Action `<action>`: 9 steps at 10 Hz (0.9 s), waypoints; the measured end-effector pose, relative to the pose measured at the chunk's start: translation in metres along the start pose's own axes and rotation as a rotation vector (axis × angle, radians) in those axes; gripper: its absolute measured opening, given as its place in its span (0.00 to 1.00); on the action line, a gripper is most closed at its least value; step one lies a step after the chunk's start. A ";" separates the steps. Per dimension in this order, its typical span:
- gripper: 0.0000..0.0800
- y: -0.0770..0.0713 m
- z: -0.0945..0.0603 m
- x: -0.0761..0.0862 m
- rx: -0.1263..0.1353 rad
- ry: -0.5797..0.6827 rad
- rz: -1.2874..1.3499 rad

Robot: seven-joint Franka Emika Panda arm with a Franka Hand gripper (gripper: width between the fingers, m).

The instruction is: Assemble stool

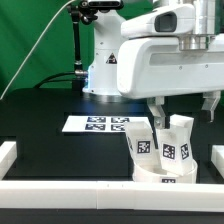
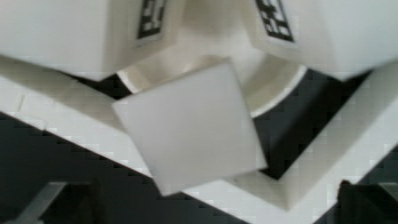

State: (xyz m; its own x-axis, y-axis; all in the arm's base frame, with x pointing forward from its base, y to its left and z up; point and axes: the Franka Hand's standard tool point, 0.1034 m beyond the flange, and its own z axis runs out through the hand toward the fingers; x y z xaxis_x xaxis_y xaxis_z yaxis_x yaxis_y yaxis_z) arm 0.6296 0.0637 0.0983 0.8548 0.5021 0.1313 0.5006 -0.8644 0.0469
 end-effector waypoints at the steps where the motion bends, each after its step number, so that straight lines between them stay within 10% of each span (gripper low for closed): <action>1: 0.81 0.001 0.002 -0.001 -0.009 0.002 -0.028; 9: 0.70 0.000 0.017 -0.010 -0.007 -0.020 0.010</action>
Offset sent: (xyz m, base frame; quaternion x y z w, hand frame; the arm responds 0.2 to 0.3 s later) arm 0.0003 0.0095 -0.0116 0.0108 0.0138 0.0000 0.9998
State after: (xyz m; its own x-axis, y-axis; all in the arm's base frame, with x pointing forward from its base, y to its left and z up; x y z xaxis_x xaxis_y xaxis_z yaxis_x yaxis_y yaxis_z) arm 0.6239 0.0590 0.0798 0.8622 0.4941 0.1117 0.4914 -0.8694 0.0524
